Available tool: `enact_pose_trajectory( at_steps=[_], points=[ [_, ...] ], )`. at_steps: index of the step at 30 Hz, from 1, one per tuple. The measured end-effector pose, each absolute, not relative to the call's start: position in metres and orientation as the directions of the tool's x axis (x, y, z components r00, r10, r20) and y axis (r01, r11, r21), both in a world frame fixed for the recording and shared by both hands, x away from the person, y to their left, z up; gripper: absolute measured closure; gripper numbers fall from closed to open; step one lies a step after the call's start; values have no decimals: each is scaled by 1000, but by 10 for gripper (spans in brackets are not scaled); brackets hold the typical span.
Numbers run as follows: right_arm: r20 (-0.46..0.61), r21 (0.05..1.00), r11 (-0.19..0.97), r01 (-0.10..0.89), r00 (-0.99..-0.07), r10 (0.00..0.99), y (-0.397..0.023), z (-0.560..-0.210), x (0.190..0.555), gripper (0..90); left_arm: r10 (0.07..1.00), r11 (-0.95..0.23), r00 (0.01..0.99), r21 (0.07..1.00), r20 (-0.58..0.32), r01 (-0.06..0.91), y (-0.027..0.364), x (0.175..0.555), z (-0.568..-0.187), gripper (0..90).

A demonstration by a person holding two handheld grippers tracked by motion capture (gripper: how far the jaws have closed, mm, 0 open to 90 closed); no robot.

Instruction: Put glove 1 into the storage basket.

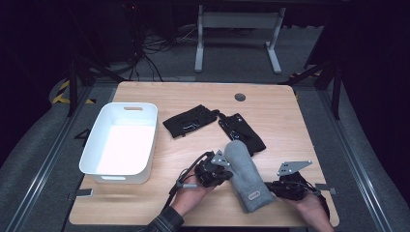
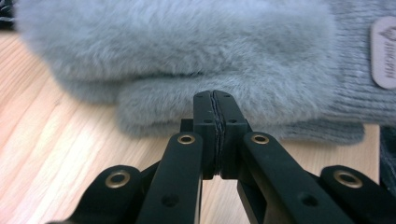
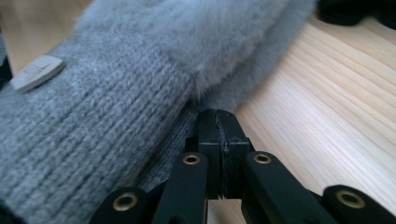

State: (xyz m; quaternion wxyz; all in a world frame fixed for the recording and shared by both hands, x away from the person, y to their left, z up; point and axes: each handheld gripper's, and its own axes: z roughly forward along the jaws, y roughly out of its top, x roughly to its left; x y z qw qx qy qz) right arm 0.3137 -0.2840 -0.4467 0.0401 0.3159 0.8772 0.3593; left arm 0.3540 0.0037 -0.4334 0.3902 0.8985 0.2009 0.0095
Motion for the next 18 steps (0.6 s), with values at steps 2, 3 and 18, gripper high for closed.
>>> enact_pose_trajectory(
  at_steps=[2, 3, 18],
  points=[
    [164, 655, 553, 516, -811, 562, -277, -447, 314, 899, 374, -614, 917, 705, -137, 356, 8, 355, -433, 889],
    [167, 653, 559, 511, -817, 552, -271, -447, 314, 899, 377, -615, 916, 701, -140, 360, 11, 356, -433, 889],
    [181, 669, 605, 432, -884, 431, -209, -452, 316, 900, 428, -587, 890, 699, -159, 408, 37, 375, -430, 887]
  ],
)
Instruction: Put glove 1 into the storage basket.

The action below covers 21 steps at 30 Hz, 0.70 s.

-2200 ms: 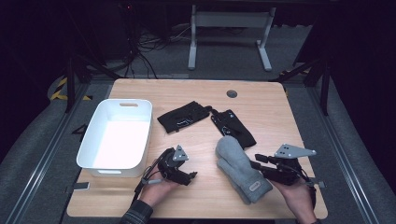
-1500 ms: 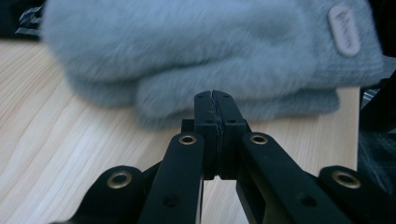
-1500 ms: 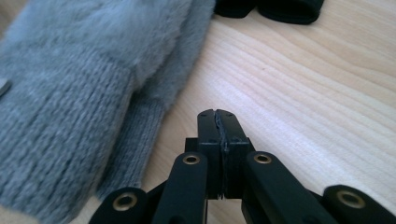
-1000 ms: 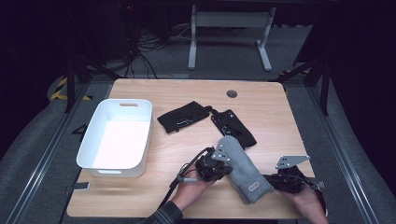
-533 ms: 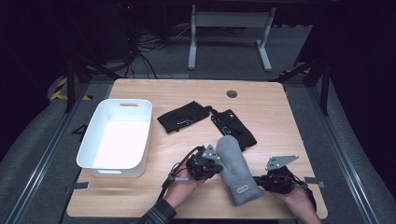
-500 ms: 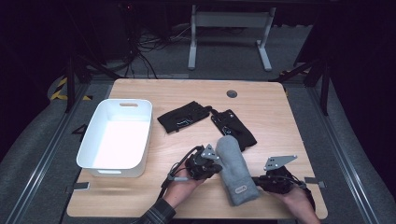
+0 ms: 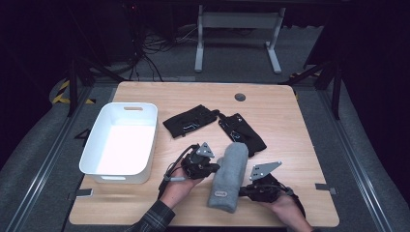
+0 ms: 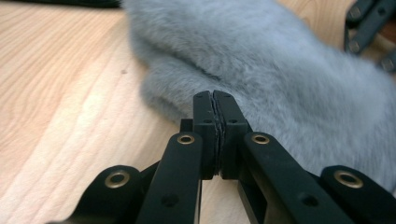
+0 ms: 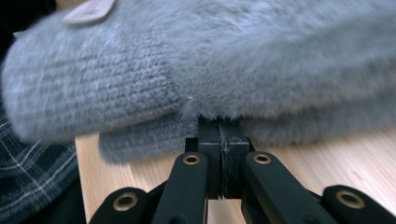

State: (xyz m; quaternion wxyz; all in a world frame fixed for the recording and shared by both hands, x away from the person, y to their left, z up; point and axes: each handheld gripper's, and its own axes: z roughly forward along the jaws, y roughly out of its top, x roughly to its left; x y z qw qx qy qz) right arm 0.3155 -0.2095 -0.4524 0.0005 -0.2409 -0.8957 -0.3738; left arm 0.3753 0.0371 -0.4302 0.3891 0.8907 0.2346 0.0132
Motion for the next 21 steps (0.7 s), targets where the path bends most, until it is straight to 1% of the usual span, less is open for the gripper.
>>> enact_pose_trajectory(
  at_steps=[5, 8, 10, 13, 14, 15, 16, 17, 18, 19, 21],
  points=[
    [168, 683, 617, 391, -906, 388, -181, -456, 316, 900, 445, -575, 880, 701, -164, 422, 44, 382, -430, 887],
    [158, 688, 620, 377, -912, 380, -172, -457, 317, 900, 449, -571, 877, 699, -171, 429, 46, 385, -430, 886],
    [145, 692, 626, 360, -919, 368, -162, -458, 317, 900, 453, -575, 876, 697, -167, 429, 47, 386, -430, 872],
    [136, 690, 633, 352, -921, 364, -162, -456, 315, 898, 451, -572, 878, 703, -160, 422, 48, 387, -427, 842],
    [125, 690, 634, 351, -919, 373, -166, -454, 313, 896, 449, -580, 880, 698, -156, 421, 49, 387, -425, 818],
    [114, 690, 631, 355, -914, 389, -175, -452, 312, 848, 449, -583, 881, 698, -149, 416, 48, 387, -423, 765],
    [109, 690, 629, 357, -911, 398, -179, -452, 312, 826, 449, -589, 882, 694, -145, 414, 48, 387, -420, 737],
    [104, 688, 626, 367, -904, 416, -186, -450, 311, 805, 439, -576, 884, 705, -161, 414, 49, 387, -416, 697],
    [104, 688, 626, 367, -904, 416, -186, -450, 311, 805, 439, -576, 884, 705, -161, 414, 49, 387, -416, 643],
    [101, 689, 623, 371, -900, 424, -191, -449, 311, 780, 445, -582, 883, 702, -148, 410, 49, 387, -412, 643],
    [85, 693, 606, 391, -879, 470, -206, -448, 314, 738, 445, -579, 885, 710, -138, 401, 47, 387, -407, 530]
  ],
)
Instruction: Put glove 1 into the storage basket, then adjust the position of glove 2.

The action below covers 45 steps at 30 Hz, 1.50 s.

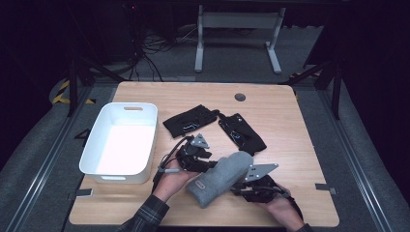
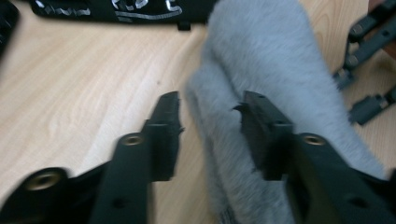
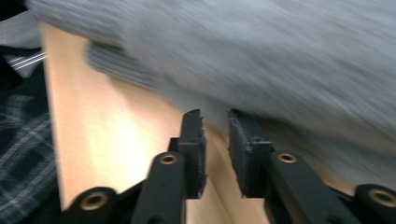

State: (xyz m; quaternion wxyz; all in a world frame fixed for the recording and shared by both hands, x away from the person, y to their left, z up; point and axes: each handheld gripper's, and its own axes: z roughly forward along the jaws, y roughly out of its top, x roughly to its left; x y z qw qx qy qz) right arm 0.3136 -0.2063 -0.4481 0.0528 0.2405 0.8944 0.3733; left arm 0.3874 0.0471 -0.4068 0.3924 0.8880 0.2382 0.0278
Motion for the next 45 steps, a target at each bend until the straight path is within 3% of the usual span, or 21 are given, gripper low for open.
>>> enact_pose_trajectory(
  at_steps=[3, 5, 12, 15, 23, 32, 39, 45],
  points=[
    [59, 702, 583, 409, -849, 525, -226, -446, 318, 657, 420, -578, 895, 716, -151, 392, 42, 389, -402, 386],
    [51, 706, 576, 413, -840, 540, -231, -445, 319, 629, 407, -580, 901, 720, -150, 382, 39, 390, -401, 364],
    [-23, 726, 511, 460, -727, 686, -277, -443, 329, 386, 405, -593, 891, 681, -208, 429, 24, 397, -411, 160],
    [-34, 731, 480, 484, -678, 735, -294, -443, 336, 320, 394, -612, 891, 658, -227, 439, 18, 397, -420, 123],
    [-30, 721, 442, 535, -612, 790, -311, -450, 348, 241, 398, -665, 888, 593, -231, 453, 3, 394, -440, 71],
    [-26, 718, 420, 554, -583, 812, -313, -455, 353, 187, 385, -686, 883, 556, -269, 469, 1, 396, -454, 82],
    [-31, 724, 390, 569, -538, 842, -317, -458, 355, 169, 353, -709, 900, 554, -257, 436, -1, 393, -452, 203],
    [-46, 723, 392, 569, -526, 849, -315, -461, 355, 151, 320, -720, 900, 541, -295, 434, -1, 393, -450, 393]
  ],
)
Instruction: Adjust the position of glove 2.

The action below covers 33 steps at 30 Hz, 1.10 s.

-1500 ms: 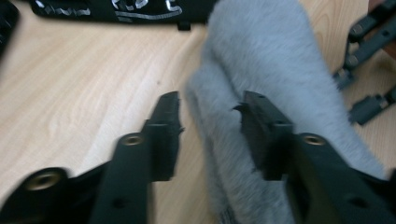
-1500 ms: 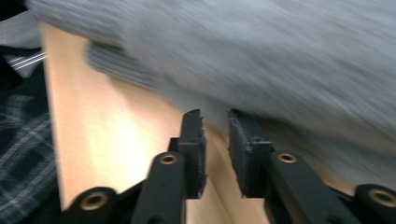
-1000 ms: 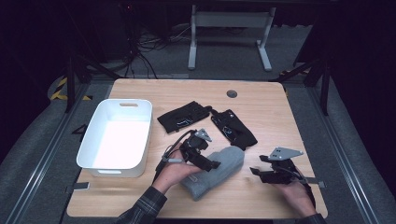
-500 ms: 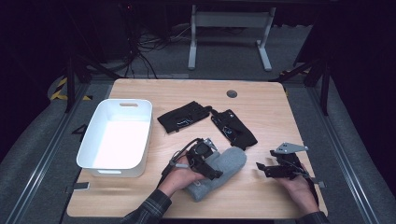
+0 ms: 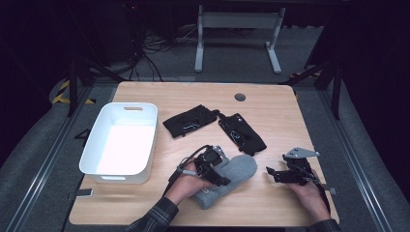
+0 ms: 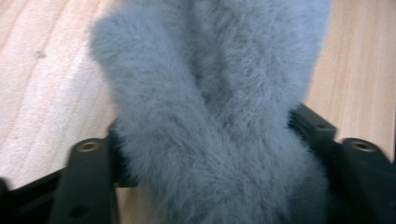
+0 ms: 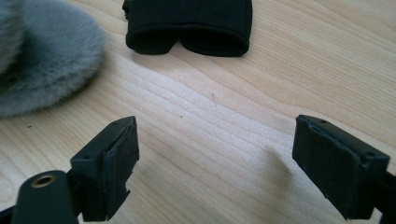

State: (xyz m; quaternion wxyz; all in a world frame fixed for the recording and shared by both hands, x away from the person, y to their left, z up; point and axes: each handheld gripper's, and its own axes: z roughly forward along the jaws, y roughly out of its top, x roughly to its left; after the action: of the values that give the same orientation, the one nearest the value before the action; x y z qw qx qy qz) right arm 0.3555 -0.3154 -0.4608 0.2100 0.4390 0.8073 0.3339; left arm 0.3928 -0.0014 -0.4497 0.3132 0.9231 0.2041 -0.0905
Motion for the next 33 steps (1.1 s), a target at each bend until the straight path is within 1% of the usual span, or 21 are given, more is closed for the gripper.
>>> enact_pose_trajectory(
  at_steps=[5, 9, 11, 20, 31, 33],
  points=[
    [-69, 717, 409, 564, -527, 847, -313, -464, 356, 151, 314, -730, 886, 510, -342, 455, -1, 395, -448, 532],
    [-70, 723, 407, 558, -526, 847, -312, -466, 356, 133, 325, -732, 882, 500, -341, 463, -2, 394, -446, 603],
    [-53, 727, 389, 565, -519, 853, -312, -468, 357, 114, 335, -726, 877, 500, -344, 473, -2, 393, -444, 624],
    [-30, 727, 378, 574, -523, 852, -313, -470, 358, 87, 333, -724, 878, 503, -345, 472, 0, 390, -431, 641],
    [-31, 726, 379, 574, -523, 851, -313, -470, 358, 86, 341, -684, 877, 551, -339, 478, 14, 388, -404, 638],
    [-31, 727, 378, 574, -522, 852, -313, -470, 358, 82, 348, -679, 879, 558, -327, 476, 17, 389, -398, 638]
  ],
)
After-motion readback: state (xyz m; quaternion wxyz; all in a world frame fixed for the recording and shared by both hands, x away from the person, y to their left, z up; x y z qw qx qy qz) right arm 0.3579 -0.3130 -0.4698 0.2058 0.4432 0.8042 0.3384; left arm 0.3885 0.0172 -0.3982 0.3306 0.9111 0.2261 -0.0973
